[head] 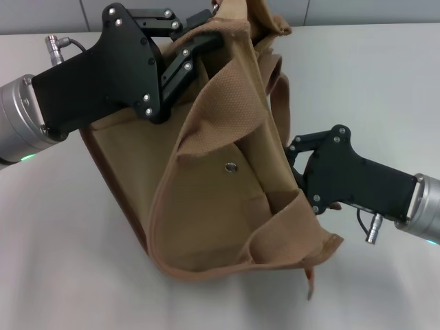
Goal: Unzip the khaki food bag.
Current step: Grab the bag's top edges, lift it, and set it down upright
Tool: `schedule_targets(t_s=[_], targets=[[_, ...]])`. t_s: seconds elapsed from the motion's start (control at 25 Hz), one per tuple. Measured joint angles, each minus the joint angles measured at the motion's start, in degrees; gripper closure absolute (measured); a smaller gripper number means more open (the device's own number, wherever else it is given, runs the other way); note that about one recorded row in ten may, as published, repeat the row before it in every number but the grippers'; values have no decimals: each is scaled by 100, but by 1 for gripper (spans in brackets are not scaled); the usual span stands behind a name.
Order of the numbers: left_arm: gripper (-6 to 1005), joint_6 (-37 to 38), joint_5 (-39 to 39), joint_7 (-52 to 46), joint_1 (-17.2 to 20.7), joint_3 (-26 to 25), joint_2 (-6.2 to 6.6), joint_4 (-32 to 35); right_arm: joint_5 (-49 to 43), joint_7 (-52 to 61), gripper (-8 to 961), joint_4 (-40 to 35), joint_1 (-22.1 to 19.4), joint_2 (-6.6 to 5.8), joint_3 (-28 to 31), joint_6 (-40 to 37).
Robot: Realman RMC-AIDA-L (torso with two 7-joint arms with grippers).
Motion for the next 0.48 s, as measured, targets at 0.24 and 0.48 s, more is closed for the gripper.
schedule_targets(t_s=[0.24, 0.48], targets=[[919, -28, 0, 0, -7, -17, -7, 0, -2, 11, 939, -44, -392, -35, -3, -262], [923, -34, -119, -7, -8, 2, -9, 0, -13, 108, 952, -307, -1088, -46, -3, -689]])
